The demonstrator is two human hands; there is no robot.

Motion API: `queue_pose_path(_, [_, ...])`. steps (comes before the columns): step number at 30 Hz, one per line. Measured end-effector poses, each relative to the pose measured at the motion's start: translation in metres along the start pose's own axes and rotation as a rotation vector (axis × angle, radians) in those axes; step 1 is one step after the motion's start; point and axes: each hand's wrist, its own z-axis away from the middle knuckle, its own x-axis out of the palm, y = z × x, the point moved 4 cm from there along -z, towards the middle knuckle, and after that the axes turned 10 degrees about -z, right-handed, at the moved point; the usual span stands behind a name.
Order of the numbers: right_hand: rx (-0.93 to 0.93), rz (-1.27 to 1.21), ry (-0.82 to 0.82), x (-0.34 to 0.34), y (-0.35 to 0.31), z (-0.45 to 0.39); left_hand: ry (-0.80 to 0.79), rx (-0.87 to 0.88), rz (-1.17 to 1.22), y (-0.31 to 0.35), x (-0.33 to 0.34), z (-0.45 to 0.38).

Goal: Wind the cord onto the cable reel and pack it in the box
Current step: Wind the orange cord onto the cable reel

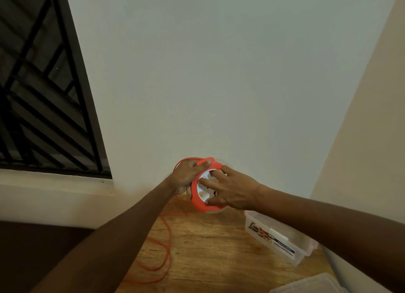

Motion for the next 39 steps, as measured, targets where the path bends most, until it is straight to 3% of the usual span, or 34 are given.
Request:
queue_pose_path(9, [0.123, 0.011, -0.043, -0.013, -0.002, -0.006, 0.050, 0.002, 0.041, 0.004, -0.004, -0.005])
queue_pose_path(16, [-0.095, -0.052, -0.048, -0.005, 0.001, -0.003, 0.034, -0.035, 0.074, -0.005, -0.007, -0.002])
queue_pose_path(33, [-0.097, 0.075, -0.108, -0.006, -0.012, -0.011, 0.029, -0.014, -0.022, -0.009, -0.008, -0.005])
queue_pose_path(39, [-0.069, 0.032, -0.034, -0.003, -0.011, -0.009, -0.018, -0.053, 0.038, -0.010, -0.007, -0.002])
